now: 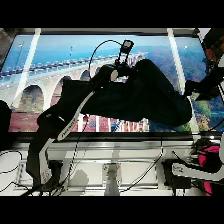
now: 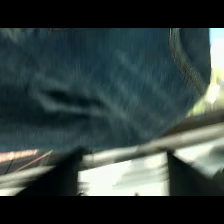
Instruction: Fold the clothes and pants, and hang the long-sleeved shirts on hangers.
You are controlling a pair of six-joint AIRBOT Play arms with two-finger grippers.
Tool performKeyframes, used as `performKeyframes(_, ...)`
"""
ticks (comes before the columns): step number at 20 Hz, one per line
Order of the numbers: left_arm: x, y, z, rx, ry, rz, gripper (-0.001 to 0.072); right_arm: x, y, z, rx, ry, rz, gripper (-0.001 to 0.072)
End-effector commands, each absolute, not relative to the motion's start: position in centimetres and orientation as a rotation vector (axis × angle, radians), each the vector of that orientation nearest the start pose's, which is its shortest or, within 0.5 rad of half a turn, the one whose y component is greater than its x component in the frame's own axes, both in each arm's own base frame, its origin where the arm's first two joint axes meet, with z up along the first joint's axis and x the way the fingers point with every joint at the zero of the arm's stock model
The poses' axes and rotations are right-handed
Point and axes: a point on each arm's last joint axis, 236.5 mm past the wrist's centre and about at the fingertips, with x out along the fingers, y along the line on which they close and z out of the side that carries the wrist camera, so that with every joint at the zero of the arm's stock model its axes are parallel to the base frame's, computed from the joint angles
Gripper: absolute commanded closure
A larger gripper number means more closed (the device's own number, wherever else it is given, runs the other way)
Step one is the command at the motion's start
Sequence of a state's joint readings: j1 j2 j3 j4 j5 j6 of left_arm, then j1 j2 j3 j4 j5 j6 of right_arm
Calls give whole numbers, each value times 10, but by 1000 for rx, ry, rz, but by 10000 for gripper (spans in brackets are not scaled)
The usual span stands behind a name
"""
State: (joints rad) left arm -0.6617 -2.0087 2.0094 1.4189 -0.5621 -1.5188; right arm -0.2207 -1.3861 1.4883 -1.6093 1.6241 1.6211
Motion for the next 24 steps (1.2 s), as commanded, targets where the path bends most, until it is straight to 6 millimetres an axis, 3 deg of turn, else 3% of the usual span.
performKeyframes(1,528,-412,90,200,564,-669,369,384,-108,63,33,1342,-211,679)
performKeyframes(2,526,-408,102,199,554,-668,459,394,-114,66,34,1296,-222,693)
performKeyframes(3,523,-405,113,197,551,-667,658,398,-121,68,46,1269,-236,693)
performKeyframes(4,521,-399,120,210,549,-665,691,397,-130,66,78,1261,-252,694)
performKeyframes(6,518,-378,122,271,594,-639,692,393,-144,60,227,1254,-247,696)
performKeyframes(8,517,-345,106,329,696,-602,693,394,-143,59,424,1203,-108,697)
performKeyframes(11,516,-282,70,344,882,-538,694,407,-129,91,777,1017,191,696)
performKeyframes(13,513,-247,50,241,975,-519,694,417,-135,98,859,939,245,696)
performKeyframes(15,502,-206,30,169,1058,-484,694,417,-131,79,858,985,261,696)
performKeyframes(17,478,-161,7,211,1142,-474,696,417,-114,53,885,1050,300,696)
performKeyframes(20,421,-111,-19,337,1258,-563,695,418,-81,20,914,1152,375,695)
performKeyframes(22,392,-88,-22,350,1307,-578,694,421,-64,11,909,1190,409,694)
performKeyframes(24,373,-75,-13,412,1295,-609,694,424,-49,7,881,1211,427,693)
